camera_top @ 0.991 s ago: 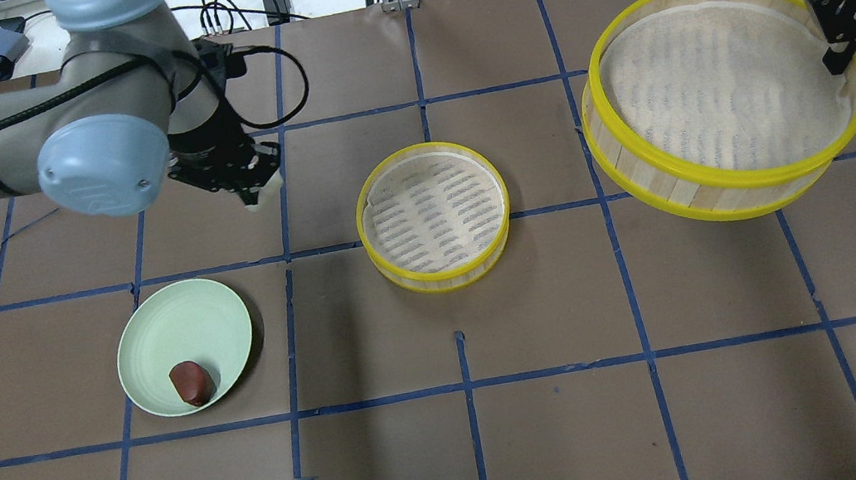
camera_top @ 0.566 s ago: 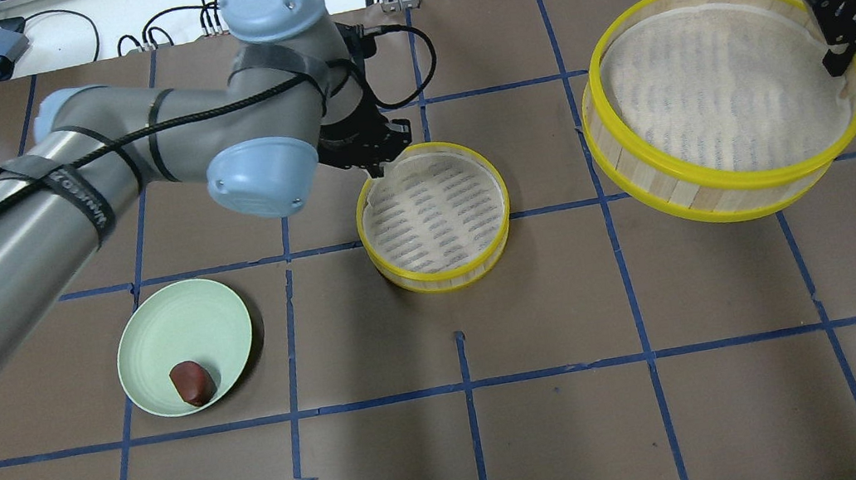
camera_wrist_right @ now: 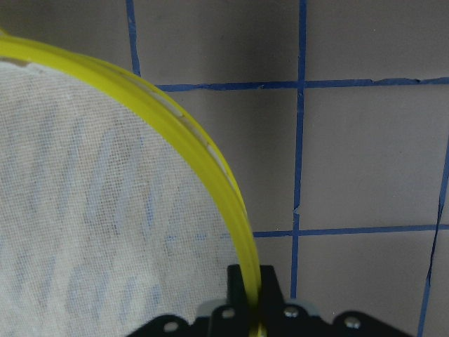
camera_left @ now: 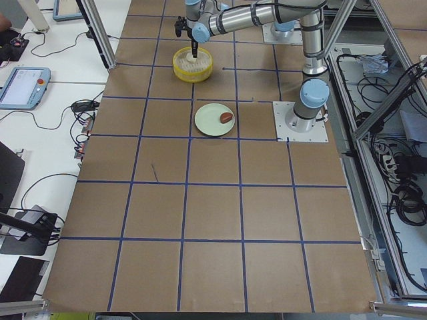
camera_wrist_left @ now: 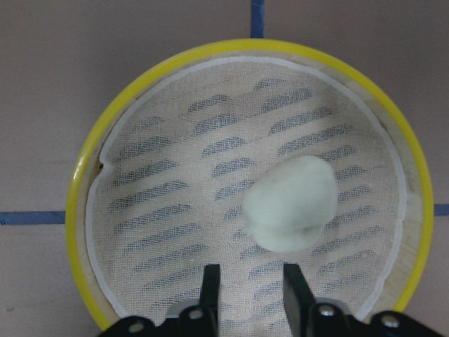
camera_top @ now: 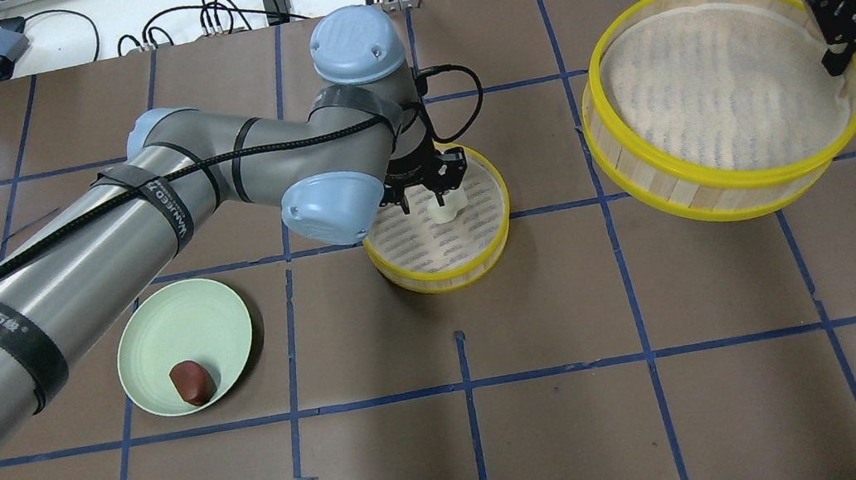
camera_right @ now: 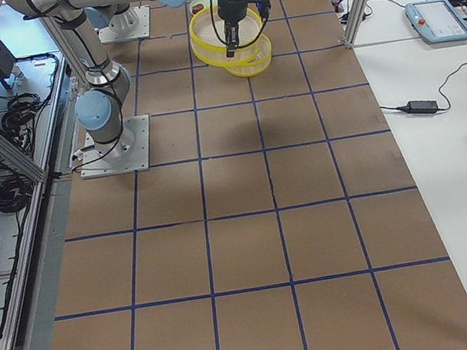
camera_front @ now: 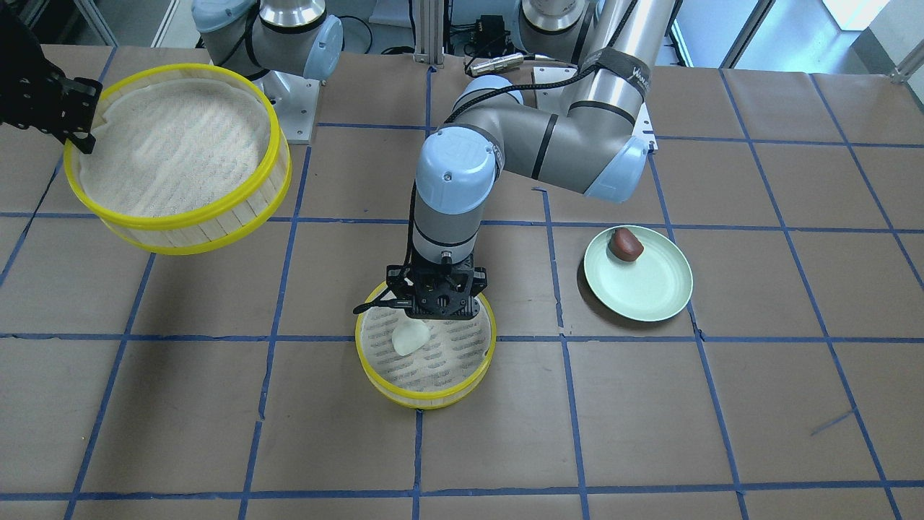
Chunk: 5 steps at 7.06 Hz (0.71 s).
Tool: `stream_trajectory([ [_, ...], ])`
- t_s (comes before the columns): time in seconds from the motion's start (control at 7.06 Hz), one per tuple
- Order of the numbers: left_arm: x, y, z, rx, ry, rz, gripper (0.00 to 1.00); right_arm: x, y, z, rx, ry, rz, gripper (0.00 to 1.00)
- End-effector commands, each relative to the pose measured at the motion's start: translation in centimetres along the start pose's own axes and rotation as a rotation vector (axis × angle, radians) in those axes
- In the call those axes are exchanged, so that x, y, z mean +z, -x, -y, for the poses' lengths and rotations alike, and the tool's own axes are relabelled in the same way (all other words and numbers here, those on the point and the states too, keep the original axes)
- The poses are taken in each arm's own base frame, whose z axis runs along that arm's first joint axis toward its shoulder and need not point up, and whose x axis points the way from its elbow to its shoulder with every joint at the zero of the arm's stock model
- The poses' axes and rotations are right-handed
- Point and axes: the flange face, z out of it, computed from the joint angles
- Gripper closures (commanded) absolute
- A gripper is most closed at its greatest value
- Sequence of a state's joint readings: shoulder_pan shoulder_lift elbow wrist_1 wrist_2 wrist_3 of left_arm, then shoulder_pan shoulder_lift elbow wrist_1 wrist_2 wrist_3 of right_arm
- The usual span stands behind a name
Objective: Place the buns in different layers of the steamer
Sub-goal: 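Release the white bun into the lower tier and raise the left gripper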
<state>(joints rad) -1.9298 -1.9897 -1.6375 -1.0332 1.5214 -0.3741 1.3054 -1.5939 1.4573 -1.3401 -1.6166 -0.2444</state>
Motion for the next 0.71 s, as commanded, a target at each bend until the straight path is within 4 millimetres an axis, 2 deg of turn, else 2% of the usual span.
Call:
stream_trajectory([
  [0.0,-1.3,2.7,1.2,0.063,-0.022,0.01,0.0,0.0,0.0,0.0,0.002,0.0,0.0,0.92],
  [0.14,-3.3,9.2,3.1,0.112,0.021,0.035,0.0,-0.1,0.0,0.0,0.014,-0.004,0.003,0.92],
  [0.28,-6.4,13.9,2.5,0.108,0.081,0.042,0.0,-0.4,0.5,0.0,0.022,-0.017,0.036,0.92],
  [0.42,-6.9,17.3,0.9,0.119,0.119,0.051,0.0,0.8,1.2,0.8,0.091,0.01,0.05,0.93],
  [0.57,-5.1,20.4,-1.1,0.141,0.172,0.083,0.0,3.0,4.8,3.3,0.063,0.033,0.044,0.93],
])
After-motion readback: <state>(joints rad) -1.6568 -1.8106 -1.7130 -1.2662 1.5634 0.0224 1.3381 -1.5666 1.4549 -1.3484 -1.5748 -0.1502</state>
